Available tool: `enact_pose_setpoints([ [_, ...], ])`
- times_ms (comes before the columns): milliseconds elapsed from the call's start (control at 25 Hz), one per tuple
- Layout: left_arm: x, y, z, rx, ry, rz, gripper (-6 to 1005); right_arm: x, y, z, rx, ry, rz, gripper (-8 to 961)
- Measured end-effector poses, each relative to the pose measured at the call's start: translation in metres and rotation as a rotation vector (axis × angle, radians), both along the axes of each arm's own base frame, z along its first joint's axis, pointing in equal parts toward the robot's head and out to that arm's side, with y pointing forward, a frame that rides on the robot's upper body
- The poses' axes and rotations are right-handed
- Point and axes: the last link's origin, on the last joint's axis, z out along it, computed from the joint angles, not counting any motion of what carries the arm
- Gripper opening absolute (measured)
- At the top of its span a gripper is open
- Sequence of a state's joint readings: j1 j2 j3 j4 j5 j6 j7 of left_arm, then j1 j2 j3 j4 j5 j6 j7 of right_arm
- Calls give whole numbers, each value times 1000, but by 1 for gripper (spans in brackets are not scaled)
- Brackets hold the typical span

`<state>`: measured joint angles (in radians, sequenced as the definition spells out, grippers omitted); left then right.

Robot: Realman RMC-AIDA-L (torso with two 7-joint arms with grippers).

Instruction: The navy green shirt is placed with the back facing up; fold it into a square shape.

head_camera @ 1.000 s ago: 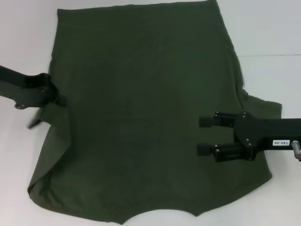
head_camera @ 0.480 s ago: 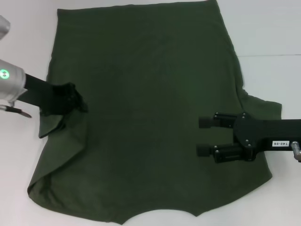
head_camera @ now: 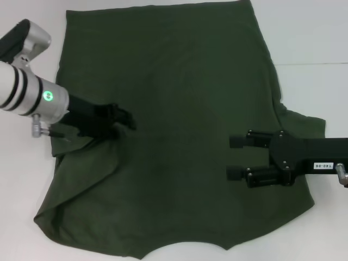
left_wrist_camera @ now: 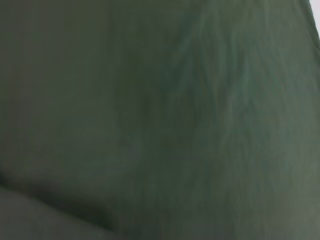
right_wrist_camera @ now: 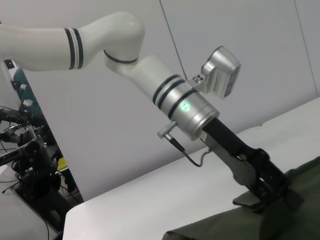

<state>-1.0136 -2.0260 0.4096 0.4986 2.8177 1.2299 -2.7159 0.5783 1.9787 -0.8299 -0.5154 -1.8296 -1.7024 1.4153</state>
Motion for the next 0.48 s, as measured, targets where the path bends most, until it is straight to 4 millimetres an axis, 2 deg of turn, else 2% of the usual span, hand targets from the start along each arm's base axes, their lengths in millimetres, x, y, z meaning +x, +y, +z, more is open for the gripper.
enact_pose_setpoints([
  [280,1,0,-20,26,-13,-7,756,0,0,0,0,-1,-1,947],
  [480,8,-1,-27,35,-62,-40,808,0,-1,-1,0,0,-1,947],
])
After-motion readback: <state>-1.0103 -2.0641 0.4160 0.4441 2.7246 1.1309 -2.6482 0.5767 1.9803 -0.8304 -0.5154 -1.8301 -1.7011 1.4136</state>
